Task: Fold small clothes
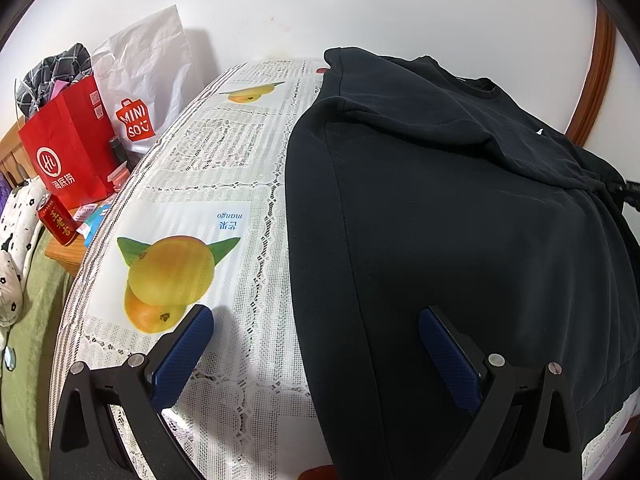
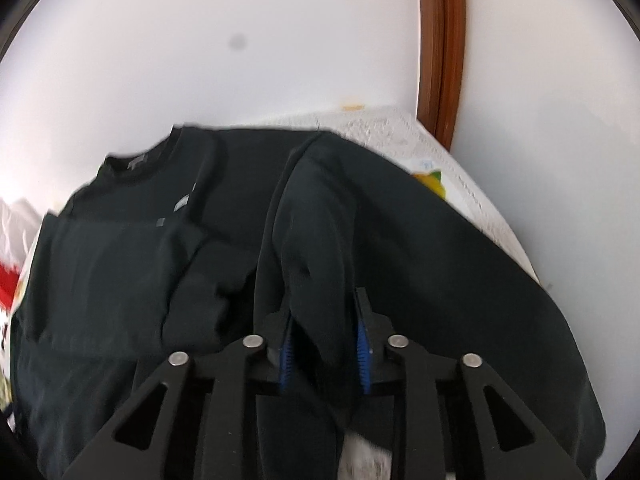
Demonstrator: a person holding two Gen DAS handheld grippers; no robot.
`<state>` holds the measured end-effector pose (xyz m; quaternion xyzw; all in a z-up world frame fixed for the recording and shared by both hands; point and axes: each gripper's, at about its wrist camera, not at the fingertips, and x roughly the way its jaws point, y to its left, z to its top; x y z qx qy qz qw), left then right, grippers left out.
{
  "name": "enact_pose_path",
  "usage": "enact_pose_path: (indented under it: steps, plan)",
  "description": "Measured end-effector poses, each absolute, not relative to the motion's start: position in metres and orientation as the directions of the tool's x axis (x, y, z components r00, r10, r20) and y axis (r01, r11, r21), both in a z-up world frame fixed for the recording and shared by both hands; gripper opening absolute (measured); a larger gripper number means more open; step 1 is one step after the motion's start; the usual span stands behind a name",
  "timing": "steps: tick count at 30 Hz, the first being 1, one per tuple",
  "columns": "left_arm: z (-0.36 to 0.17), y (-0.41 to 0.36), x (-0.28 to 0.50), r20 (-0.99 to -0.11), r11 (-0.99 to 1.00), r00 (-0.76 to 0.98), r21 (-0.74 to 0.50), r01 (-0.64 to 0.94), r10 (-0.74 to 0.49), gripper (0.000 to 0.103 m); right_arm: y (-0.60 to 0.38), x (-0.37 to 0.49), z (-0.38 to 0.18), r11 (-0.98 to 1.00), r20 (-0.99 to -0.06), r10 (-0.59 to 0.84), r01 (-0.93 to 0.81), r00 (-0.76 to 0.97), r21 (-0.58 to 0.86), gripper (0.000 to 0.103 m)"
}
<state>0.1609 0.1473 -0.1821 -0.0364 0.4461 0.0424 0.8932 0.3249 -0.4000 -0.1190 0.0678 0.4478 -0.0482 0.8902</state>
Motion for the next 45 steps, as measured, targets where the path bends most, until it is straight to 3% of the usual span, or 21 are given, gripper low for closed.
enact_pose_path:
  steps: [1,3,5,13,22,23,25,26,27,31,37,45]
  plan:
    - [-0.182,0.148,0.161,-0.8,0.994,0.598,-0.027,-0.108,0.043,0.103,-0.401,0.315,-0.117,0.987,-0.802,-0.022,0.143,0.597,0.08,0.032]
    - [-0.182,0.148,0.161,-0.8,0.994,0.599,-0.028,-0.108,0.043,0.103,-0.407,0.288,-0.11,0.986,-0.783,-0.05,0.154,0.621,0.059,0.057]
    - [-0.182,0.148,0.161,-0.799,0.994,0.6,-0.027,-0.108,0.043,0.103,-0.422,0.256,-0.104,0.978,-0.763,-0.133,0.21,0.632,0.003,0.074]
    - [-0.177,0.143,0.153,-0.791,0.994,0.61,-0.029,-0.105,0.041,0.102,-0.49,0.171,-0.125,0.912,-0.785,-0.378,0.343,0.49,-0.226,0.077]
    - [-0.158,0.149,0.135,-0.775,0.989,0.627,-0.012,-0.148,0.084,0.102,-0.531,0.149,-0.147,0.916,-0.819,-0.314,0.382,0.481,-0.127,0.077]
    - [-0.158,0.151,0.135,-0.779,0.988,0.62,-0.01,-0.156,0.09,0.102,-0.533,0.149,-0.147,0.915,-0.82,-0.305,0.388,0.485,-0.11,0.075]
    - [-0.159,0.155,0.133,-0.784,0.986,0.613,-0.009,-0.166,0.096,0.102,-0.533,0.149,-0.146,0.914,-0.815,-0.295,0.395,0.499,-0.09,0.05]
    - [-0.16,0.158,0.132,-0.787,0.985,0.609,-0.012,-0.174,0.098,0.102,-0.533,0.15,-0.146,0.917,-0.814,-0.288,0.39,0.504,-0.083,0.029]
    - [-0.161,0.16,0.132,-0.789,0.984,0.606,-0.016,-0.18,0.098,0.102,-0.533,0.152,-0.144,0.919,-0.814,-0.29,0.384,0.503,-0.09,0.014]
    - [-0.165,0.166,0.132,-0.799,0.981,0.595,-0.036,-0.191,0.086,0.102,-0.523,0.149,-0.12,0.907,-0.773,-0.341,0.403,0.536,-0.121,0.012]
    - [-0.16,0.163,0.139,-0.782,0.986,0.616,-0.015,-0.167,0.092,0.102,-0.458,0.17,-0.035,0.946,-0.658,-0.287,0.315,0.696,-0.079,0.012]
    - [-0.164,0.157,0.148,-0.781,0.993,0.621,-0.013,-0.121,0.065,0.102,-0.298,0.238,0.039,0.998,-0.563,-0.056,0.049,0.825,-0.027,0.012]
